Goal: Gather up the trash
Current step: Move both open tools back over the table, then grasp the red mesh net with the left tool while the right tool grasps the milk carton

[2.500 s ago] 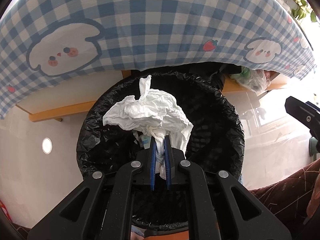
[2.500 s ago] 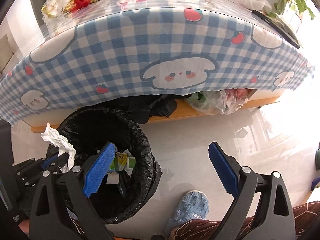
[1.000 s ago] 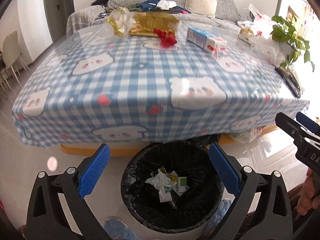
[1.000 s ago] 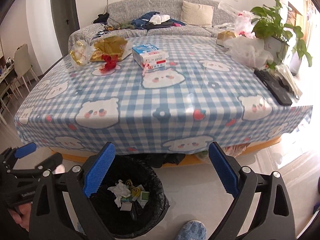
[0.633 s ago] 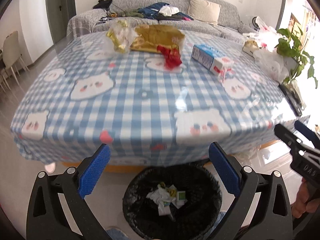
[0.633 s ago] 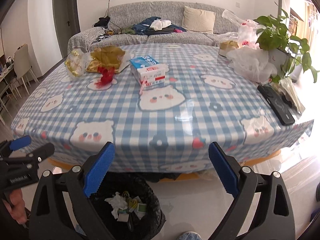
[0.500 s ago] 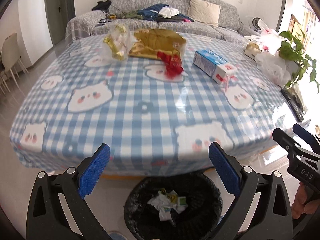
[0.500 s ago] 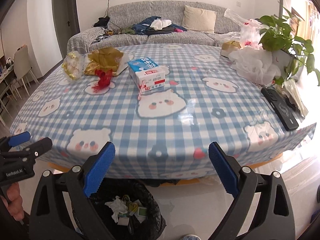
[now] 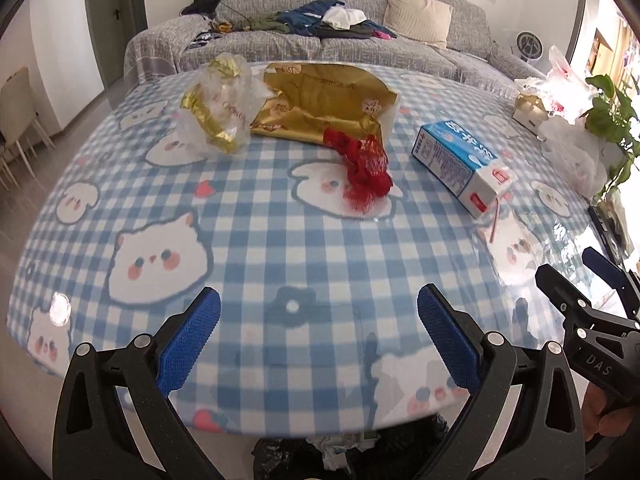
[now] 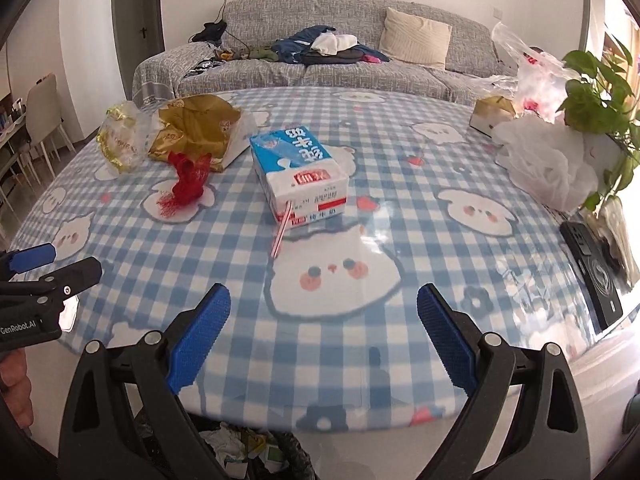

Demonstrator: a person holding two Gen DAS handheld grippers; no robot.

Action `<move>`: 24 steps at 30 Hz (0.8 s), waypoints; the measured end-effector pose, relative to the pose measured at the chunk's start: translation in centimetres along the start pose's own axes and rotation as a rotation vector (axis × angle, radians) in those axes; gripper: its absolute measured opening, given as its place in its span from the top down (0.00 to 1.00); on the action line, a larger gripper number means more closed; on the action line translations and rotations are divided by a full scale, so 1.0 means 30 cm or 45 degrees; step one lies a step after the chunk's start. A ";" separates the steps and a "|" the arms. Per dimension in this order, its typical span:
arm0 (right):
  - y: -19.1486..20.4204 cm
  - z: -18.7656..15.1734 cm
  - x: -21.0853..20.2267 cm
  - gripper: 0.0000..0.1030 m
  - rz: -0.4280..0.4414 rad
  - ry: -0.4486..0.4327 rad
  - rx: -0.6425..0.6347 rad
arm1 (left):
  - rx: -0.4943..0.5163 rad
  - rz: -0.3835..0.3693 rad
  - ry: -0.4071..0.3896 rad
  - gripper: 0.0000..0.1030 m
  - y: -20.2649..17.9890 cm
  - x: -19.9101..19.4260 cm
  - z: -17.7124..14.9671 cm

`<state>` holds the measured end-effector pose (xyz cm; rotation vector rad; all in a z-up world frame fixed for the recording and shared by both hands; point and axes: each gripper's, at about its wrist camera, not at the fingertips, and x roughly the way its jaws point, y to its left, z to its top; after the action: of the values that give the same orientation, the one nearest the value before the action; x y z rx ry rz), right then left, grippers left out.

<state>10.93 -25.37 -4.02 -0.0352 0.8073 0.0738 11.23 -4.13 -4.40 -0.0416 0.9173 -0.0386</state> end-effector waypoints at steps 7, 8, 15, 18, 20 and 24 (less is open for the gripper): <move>0.003 0.074 0.073 0.12 0.010 -0.004 -0.006 | 0.003 0.006 -0.001 0.06 -0.001 0.069 0.087; 0.005 0.079 0.082 0.12 0.011 -0.003 -0.007 | -0.001 0.006 0.001 0.06 0.003 0.080 0.096; 0.016 0.122 0.155 0.12 0.025 0.018 -0.017 | -0.041 -0.003 0.022 0.06 0.019 0.162 0.171; 0.023 0.145 0.189 0.12 0.032 0.028 -0.018 | -0.032 0.000 0.029 0.07 0.001 0.191 0.210; 0.026 0.153 0.201 0.12 0.036 0.031 -0.024 | -0.018 0.001 0.027 0.07 -0.013 0.205 0.233; 0.031 0.172 0.239 0.12 0.041 0.044 -0.034 | -0.009 0.026 0.044 0.07 -0.025 0.243 0.271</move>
<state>19.52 -23.76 -5.63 -0.0490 0.8416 0.1143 22.10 -5.09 -5.20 -0.0382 0.9523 -0.0175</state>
